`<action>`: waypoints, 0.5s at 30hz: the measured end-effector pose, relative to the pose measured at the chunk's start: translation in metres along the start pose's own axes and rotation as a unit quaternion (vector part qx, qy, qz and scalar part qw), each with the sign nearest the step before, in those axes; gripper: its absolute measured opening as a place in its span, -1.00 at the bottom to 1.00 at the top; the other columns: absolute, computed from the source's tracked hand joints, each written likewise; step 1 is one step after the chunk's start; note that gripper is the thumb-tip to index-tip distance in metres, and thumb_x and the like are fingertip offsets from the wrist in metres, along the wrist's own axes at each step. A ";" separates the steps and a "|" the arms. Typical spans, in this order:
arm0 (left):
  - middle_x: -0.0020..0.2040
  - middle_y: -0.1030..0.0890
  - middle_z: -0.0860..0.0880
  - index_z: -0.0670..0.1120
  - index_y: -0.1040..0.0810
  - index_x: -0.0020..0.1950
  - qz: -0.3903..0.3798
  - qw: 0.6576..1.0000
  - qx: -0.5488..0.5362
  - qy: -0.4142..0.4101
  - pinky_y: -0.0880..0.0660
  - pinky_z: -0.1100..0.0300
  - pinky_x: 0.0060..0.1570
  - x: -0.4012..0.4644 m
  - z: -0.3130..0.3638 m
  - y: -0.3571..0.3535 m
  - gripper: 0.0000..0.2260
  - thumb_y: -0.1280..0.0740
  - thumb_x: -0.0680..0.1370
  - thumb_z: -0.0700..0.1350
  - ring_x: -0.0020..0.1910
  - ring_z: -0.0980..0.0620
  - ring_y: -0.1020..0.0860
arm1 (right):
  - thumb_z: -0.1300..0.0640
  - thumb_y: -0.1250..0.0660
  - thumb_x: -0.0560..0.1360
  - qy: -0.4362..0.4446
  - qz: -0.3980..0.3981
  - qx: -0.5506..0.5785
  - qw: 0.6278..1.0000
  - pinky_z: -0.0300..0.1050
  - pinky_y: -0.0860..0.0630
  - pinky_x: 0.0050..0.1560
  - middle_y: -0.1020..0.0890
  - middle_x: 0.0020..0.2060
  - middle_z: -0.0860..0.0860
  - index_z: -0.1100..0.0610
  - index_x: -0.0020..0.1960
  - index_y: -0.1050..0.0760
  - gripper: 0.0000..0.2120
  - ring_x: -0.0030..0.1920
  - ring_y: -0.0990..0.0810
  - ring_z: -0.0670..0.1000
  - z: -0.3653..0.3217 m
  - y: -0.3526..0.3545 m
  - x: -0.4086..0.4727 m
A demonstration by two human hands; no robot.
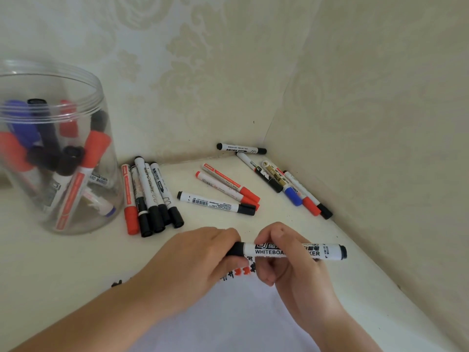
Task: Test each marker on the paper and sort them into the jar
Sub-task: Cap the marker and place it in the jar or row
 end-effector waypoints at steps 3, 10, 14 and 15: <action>-0.43 -0.39 0.11 -0.06 -0.40 -0.21 -0.009 1.000 0.000 -0.017 -0.22 0.28 -0.54 0.000 0.004 0.001 -0.66 -0.04 0.52 0.16 -0.48 0.10 -0.35 | 0.14 -0.16 0.40 -0.008 0.014 0.035 0.999 -0.22 -0.26 -0.49 -0.37 -0.60 0.02 0.16 -0.39 -0.50 -0.75 -0.56 -0.30 -0.02 -0.002 -0.005 0.000; -0.33 -0.43 0.20 0.08 -0.34 0.14 0.033 0.997 -0.056 0.029 -0.35 0.36 -0.34 0.007 -0.004 0.021 -0.59 0.04 0.48 0.28 -0.34 0.27 -0.42 | -0.18 -0.37 0.35 -0.041 0.007 -0.041 0.998 -0.24 -0.34 -0.43 -0.42 -0.53 0.00 0.19 -0.09 -0.51 -0.57 -0.50 -0.33 -0.05 0.000 -0.003 0.008; -0.38 -0.46 0.10 0.19 -0.19 0.08 0.089 0.991 -0.061 0.073 -0.37 0.25 -0.44 0.005 -0.016 0.057 -0.81 -0.08 0.50 0.17 -0.41 0.18 -0.45 | -0.13 -0.45 0.34 -0.004 0.068 -0.340 0.938 -0.25 -0.39 -0.41 -0.48 -0.47 -0.09 -0.01 0.01 -0.46 -0.65 -0.46 -0.42 -0.12 -0.004 0.009 0.015; -0.38 -0.48 0.09 0.20 -0.22 0.03 0.113 0.989 -0.063 0.072 -0.35 0.23 -0.46 0.002 -0.016 0.071 -0.83 -0.10 0.49 0.18 -0.40 0.16 -0.46 | -0.11 -0.39 0.41 0.031 0.079 -0.449 0.890 -0.25 -0.41 -0.37 -0.49 -0.43 -0.10 -0.04 0.02 -0.44 -0.74 -0.44 -0.44 -0.13 -0.009 0.008 0.017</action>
Point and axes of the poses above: each hand's wrist, its own x-axis towards the middle knuckle, its own y-axis out of the back of the hand, z = x × y, the point moved 6 cm from there along x, towards the middle knuckle
